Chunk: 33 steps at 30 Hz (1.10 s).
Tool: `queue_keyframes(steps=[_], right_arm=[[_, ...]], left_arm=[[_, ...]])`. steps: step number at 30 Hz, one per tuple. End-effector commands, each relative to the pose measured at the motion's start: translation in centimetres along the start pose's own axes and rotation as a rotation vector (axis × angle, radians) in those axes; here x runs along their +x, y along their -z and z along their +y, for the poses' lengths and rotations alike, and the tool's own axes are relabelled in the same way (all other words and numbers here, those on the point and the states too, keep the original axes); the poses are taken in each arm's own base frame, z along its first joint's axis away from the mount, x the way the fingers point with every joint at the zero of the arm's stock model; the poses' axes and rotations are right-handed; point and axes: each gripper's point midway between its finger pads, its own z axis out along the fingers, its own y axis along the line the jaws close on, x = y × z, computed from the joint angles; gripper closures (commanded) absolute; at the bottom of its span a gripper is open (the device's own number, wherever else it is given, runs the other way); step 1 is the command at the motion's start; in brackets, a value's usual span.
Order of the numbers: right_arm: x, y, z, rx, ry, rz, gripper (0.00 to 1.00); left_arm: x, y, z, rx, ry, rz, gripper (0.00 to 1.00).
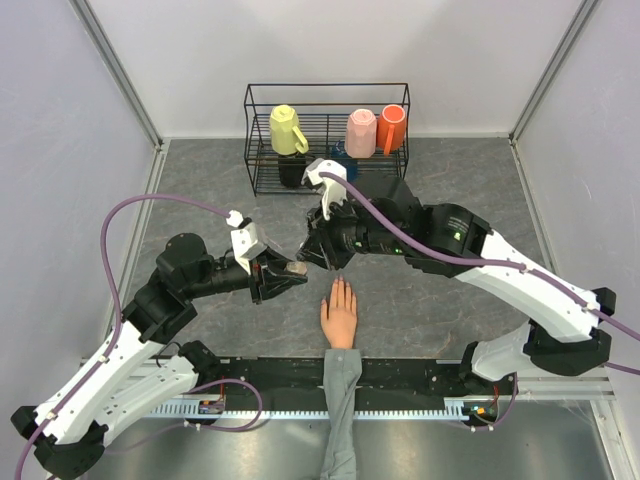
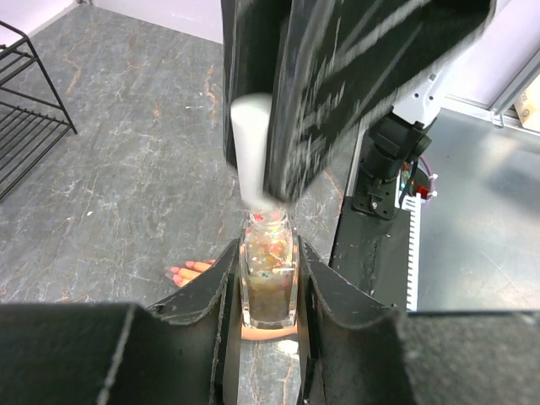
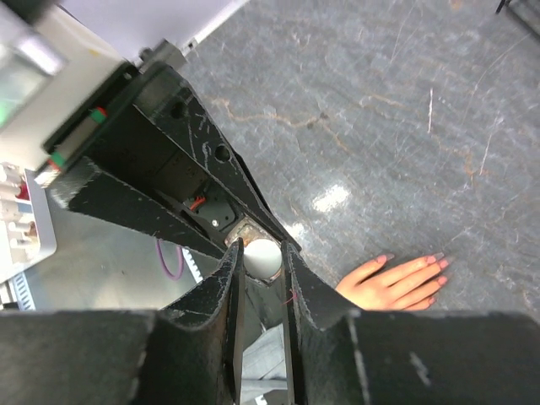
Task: Paint the nails
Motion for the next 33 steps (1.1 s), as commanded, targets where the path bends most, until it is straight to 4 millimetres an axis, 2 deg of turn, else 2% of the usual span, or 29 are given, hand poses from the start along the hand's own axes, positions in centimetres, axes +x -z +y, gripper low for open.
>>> queue_keyframes(steps=[1,33], right_arm=[[-2.1,1.8,0.2,0.001,0.017,-0.104,1.0],[-2.6,2.7,0.4,-0.004,0.01,-0.126,1.0]], left_arm=[[-1.1,0.2,-0.6,0.032,-0.05,-0.036,0.98],[-0.6,0.1,-0.2,0.016,-0.049,-0.027,0.98]])
